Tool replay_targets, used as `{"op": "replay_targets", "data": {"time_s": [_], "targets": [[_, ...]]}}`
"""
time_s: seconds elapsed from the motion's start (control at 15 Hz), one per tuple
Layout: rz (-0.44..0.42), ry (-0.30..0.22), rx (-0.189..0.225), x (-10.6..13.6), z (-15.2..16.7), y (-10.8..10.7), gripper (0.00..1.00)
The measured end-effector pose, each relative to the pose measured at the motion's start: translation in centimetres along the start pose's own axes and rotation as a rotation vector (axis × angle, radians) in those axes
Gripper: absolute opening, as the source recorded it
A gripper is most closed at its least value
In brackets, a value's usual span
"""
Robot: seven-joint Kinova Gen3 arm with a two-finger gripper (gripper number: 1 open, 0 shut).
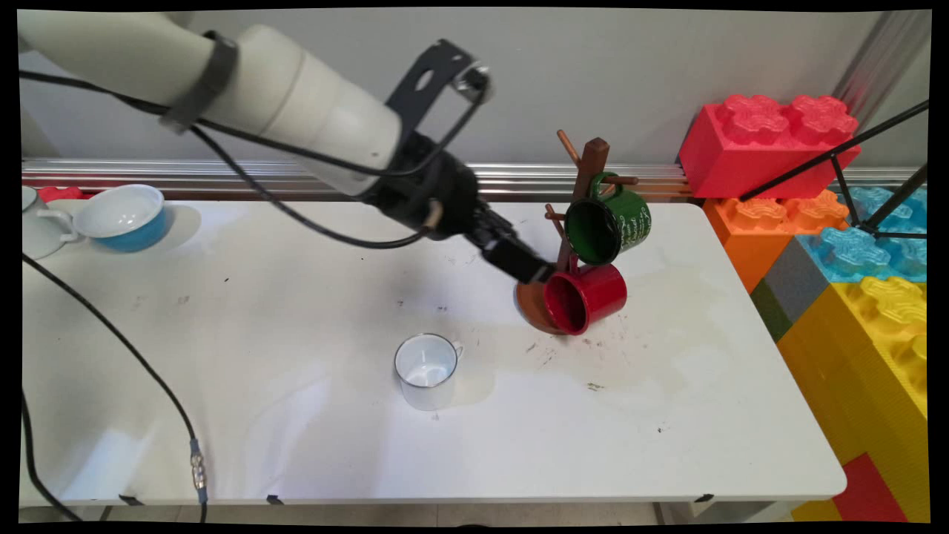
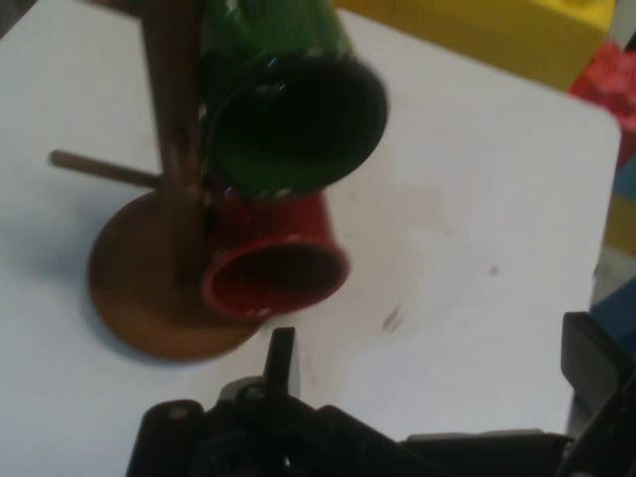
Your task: Pick up the green mug from the rack
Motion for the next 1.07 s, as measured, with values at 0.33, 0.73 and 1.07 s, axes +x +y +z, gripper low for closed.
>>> {"op": "replay_targets", "data": {"time_s": [0.33, 0.73, 1.07], "targets": [[-0.099, 0.037, 0.039, 2.0, 1.6, 2.5, 1.0], [-0.205, 0.078, 0.089, 3.0, 3.8, 3.6, 1.0], [-0.254, 0.108, 0.107, 3.0, 5.8, 3.5, 1.0]]}}
